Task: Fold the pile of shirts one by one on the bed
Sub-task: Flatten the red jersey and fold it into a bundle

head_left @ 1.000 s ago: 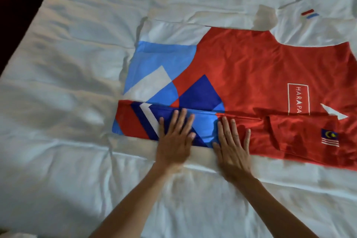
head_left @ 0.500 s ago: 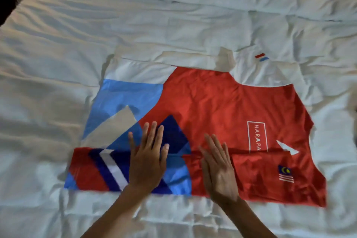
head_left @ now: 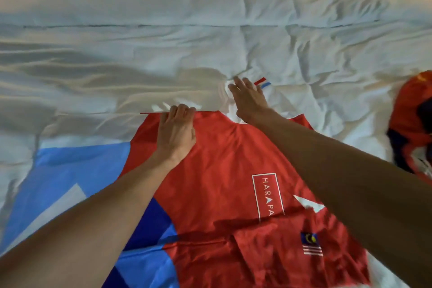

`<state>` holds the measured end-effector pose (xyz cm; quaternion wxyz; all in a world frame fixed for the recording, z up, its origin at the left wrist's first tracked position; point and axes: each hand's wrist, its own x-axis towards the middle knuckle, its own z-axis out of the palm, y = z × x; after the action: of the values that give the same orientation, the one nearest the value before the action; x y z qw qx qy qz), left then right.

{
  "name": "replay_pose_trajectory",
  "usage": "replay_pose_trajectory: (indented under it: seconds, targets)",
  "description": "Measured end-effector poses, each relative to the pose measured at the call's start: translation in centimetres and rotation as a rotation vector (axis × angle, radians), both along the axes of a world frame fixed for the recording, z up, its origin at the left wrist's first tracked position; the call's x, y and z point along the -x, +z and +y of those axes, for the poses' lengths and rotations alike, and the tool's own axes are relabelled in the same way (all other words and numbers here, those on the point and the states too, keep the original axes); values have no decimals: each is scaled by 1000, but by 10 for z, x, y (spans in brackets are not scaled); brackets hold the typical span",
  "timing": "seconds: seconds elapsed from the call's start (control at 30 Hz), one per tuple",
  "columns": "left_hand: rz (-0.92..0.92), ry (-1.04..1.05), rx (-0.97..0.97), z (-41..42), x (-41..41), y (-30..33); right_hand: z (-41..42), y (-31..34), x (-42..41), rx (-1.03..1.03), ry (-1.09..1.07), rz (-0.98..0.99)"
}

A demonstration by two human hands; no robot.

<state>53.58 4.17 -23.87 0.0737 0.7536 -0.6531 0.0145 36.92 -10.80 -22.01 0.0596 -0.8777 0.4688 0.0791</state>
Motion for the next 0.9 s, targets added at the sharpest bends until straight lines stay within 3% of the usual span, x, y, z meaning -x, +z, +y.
replay_pose_trajectory:
  seconds: [0.13,0.23,0.43,0.57,0.63,0.77,0.9]
  targets:
    - [-75,26,-90,-10,-4,-16,-20,-12,-13,67,88,236]
    - [-87,57,-121,-10,-6,-23,-25,-10,-15,147,166,306]
    - [-34,51,6,2,-11,-4,-18,13,26,237,123,192]
    - [77,-2,242,46,2,1,37,20,86,479,82,-104]
    - [69,-46,287,75,11,-7,79,13,116,473,18,-173]
    - [46,-129,288,118,29,-28,153,-12,147,354,-1,-93]
    - [19,-126,263,122,43,-32,168,-29,157,237,-3,-113]
